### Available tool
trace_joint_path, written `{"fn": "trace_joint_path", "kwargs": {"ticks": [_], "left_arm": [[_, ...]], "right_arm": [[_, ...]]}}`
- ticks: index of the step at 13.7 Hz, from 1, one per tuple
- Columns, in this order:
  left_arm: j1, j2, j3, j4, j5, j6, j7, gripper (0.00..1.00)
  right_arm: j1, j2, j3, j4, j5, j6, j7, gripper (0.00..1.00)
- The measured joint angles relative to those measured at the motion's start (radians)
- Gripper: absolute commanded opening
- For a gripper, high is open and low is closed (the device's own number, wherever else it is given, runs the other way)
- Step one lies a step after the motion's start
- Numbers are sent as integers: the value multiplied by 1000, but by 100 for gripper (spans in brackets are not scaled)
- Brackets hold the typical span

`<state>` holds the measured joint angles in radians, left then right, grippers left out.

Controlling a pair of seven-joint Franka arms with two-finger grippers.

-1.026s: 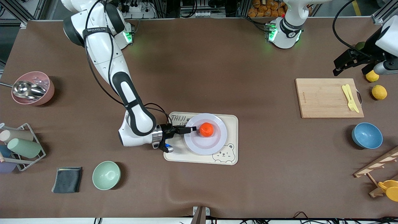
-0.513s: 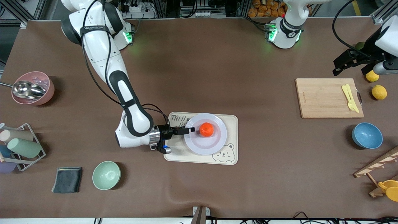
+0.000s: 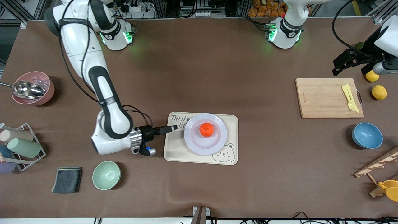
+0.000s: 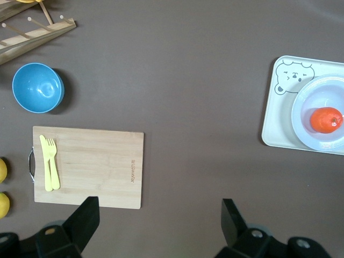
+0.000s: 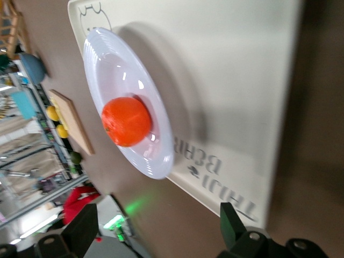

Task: Place orange and plate with both arms

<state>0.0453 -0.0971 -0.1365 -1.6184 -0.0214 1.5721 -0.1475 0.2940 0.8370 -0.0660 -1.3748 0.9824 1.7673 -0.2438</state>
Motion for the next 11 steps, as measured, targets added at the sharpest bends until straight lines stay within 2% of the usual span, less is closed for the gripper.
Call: {"fn": "trace_joint_path", "kwargs": {"ticks": [3, 8, 11], "left_arm": [[1, -2, 0, 0, 0, 0, 0, 100], [5, -8, 3, 2, 0, 1, 0, 100], [5, -8, 3, 1, 0, 12, 0, 100]], "right_arm": [[-40, -141, -2, -41, -243, -34, 2, 100], [-165, -367, -10, -60, -706, -169, -4, 100], [-167, -507, -11, -64, -906, -198, 17, 100]]}}
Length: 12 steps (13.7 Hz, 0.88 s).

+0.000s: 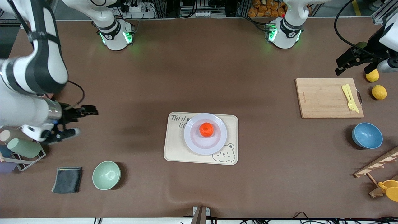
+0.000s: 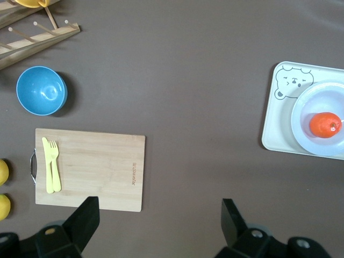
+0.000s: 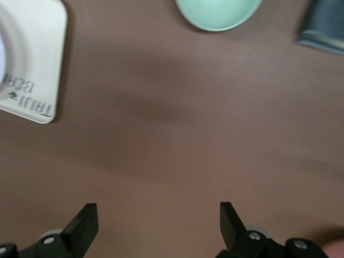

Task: Place orange and plate with both arms

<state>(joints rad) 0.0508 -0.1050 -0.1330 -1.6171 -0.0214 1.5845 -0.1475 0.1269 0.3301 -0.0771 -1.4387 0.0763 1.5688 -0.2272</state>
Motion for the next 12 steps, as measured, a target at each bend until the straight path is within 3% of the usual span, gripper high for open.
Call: {"fn": "trace_joint_path", "kwargs": {"ticks": [4, 8, 12], "left_arm": [[0, 0, 0, -1, 0, 2, 0, 100], [0, -1, 0, -1, 0, 1, 0, 100], [-1, -3, -4, -1, 0, -4, 0, 100]], "right_arm": [[-29, -172, -40, -67, -49, -15, 72, 100], [-65, -341, -36, -197, -54, -10, 201, 100], [-127, -364, 8, -237, -55, 12, 250, 100]]}}
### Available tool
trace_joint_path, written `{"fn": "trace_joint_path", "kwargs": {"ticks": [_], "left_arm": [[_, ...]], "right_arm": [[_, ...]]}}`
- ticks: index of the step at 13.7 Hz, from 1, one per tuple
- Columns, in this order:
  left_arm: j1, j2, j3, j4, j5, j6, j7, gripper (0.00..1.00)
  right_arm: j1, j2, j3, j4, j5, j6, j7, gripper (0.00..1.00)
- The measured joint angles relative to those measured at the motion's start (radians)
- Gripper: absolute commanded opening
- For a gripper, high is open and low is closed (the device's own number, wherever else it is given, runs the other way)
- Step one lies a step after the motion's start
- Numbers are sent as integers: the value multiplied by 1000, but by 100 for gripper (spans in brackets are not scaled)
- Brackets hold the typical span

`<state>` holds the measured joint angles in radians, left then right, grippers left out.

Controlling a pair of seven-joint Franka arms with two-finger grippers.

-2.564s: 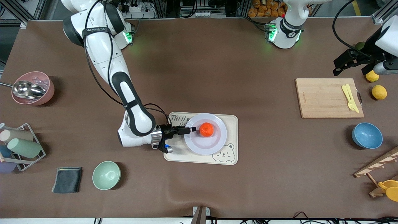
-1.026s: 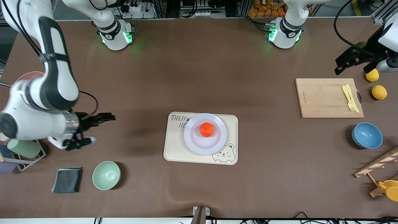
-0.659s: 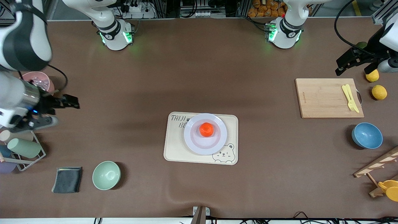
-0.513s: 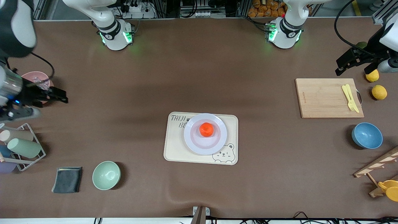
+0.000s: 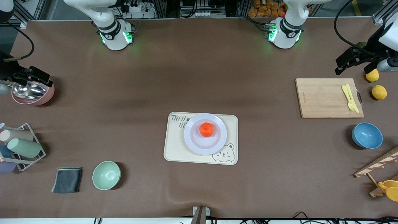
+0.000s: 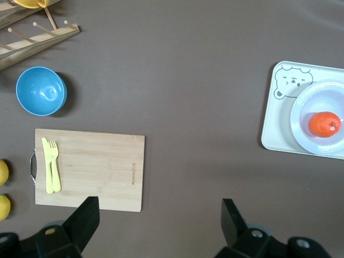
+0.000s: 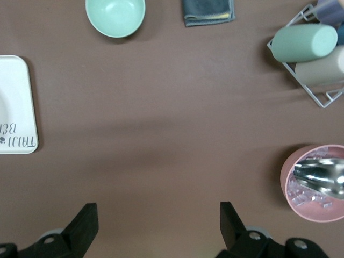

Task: Place orange and plate with both arms

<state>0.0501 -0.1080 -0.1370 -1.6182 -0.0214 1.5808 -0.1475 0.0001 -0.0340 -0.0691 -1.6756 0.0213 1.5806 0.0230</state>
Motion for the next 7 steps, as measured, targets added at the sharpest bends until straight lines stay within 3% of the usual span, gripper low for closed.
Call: {"fn": "trace_joint_path", "kwargs": {"ticks": [7], "left_arm": [[2, 25, 10, 35, 11, -18, 0, 100]], "right_arm": [[-1, 1, 20, -7, -5, 3, 27, 100]]}}
